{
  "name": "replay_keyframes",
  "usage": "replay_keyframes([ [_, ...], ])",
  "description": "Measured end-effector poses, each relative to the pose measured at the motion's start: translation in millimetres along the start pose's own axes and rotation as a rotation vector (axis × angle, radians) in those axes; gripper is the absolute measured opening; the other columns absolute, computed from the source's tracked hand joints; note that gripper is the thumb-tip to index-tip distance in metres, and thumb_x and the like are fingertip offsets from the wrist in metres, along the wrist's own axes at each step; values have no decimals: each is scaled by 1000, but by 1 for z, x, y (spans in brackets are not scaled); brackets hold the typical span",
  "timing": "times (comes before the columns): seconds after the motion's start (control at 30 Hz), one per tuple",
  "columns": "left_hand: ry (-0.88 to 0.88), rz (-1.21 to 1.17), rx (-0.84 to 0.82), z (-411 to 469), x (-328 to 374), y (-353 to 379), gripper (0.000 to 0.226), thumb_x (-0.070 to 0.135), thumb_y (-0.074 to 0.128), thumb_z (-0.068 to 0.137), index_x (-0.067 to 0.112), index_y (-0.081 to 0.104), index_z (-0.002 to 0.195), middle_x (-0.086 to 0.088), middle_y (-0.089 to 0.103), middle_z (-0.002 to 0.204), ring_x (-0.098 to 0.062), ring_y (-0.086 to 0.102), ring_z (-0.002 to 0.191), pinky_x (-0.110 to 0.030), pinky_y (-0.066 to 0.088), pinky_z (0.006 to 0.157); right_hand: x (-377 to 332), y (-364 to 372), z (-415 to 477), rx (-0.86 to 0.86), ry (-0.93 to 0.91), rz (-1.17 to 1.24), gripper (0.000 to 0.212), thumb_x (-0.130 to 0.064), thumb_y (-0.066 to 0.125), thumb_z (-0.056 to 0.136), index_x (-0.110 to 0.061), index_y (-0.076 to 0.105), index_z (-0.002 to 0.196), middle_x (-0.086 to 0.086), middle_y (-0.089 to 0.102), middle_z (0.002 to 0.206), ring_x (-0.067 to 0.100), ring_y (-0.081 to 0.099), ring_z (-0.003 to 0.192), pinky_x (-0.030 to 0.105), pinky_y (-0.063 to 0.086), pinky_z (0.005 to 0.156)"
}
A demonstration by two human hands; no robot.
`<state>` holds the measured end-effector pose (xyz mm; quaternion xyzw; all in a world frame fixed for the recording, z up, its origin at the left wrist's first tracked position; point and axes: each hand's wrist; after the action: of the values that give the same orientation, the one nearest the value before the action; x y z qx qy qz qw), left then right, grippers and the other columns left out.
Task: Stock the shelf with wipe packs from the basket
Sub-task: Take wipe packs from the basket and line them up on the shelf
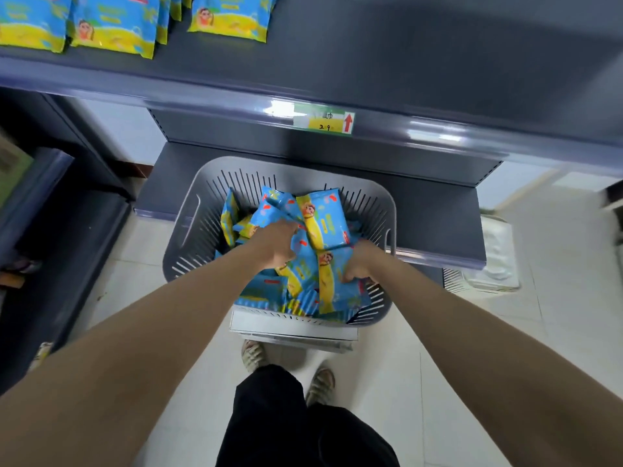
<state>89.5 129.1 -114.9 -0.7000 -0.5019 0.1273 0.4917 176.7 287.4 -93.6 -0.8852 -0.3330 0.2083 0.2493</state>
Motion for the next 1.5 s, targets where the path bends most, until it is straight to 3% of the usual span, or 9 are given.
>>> replay_keyframes([
  [0.13,-10,46,-20,14,2,12,67,23,66,81,10,32,138,-13,38,134,-30,41,121,-41,44,93,-2,-20,-6,75,-60,-102,26,-12,72,74,-6,50,63,7,49,59,20,50,54,24,41,48],
  [0.23,-35,12,-43,18,7,16,75,19,72,77,10,31,139,-13,46,132,-31,45,119,-43,46,91,-8,-37,-18,102,-112,-167,27,-14,63,80,-6,47,60,5,47,46,15,40,41,17,29,36],
  [0.4,-11,-79,-99,13,10,-6,57,13,73,76,7,49,128,-18,50,133,-32,54,112,-39,48,82,-23,-78,-45,159,-250,-290,24,-16,49,88,-3,61,105,11,64,91,24,57,72,25,40,52],
  [0.53,54,-98,15,-1,9,-56,40,13,77,70,0,61,103,-14,60,99,-25,56,90,-35,44,75,-49,-125,-68,365,-403,-137,20,-22,56,87,-12,53,104,9,61,110,22,54,86,26,37,67],
  [0.8,155,-169,337,-45,-11,-177,21,13,75,65,14,59,78,-2,55,71,-18,49,63,-25,36,53,-130,-213,-84,473,-511,233,36,-8,71,77,0,55,108,15,63,105,29,63,90,35,54,75],
  [0.97,130,-396,404,-60,-44,-232,18,7,76,68,15,60,72,2,54,61,-11,46,52,-15,36,42,-188,-238,-78,601,-586,62,28,-9,78,69,-6,57,87,10,55,87,21,52,77,26,39,60],
  [1.13,135,-579,537,-54,-84,-277,17,5,78,68,7,64,76,0,61,65,-9,50,55,-19,41,51,-240,-246,-37,642,-652,-4,38,-15,79,71,1,66,103,3,55,95,18,52,86,24,40,61],
  [1.27,143,-656,590,-37,-113,-300,22,3,79,68,17,62,71,20,53,44,5,45,42,-6,35,45,-273,-248,4,650,-655,69,53,-14,80,71,-7,61,119,6,54,132,22,53,117,25,40,92],
  [1.5,160,-713,498,2,-145,-317,22,10,78,72,14,69,91,4,73,88,-8,67,81,-24,51,76,-308,-263,45,707,-531,-3,44,-24,77,73,-15,62,114,3,58,118,26,53,111,40,43,97],
])
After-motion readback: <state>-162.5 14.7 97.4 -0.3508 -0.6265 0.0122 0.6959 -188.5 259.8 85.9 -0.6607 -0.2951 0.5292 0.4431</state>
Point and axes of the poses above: each hand's wrist, its own z-axis towards the middle knuckle, its own y-axis out of the palm, x = y × z
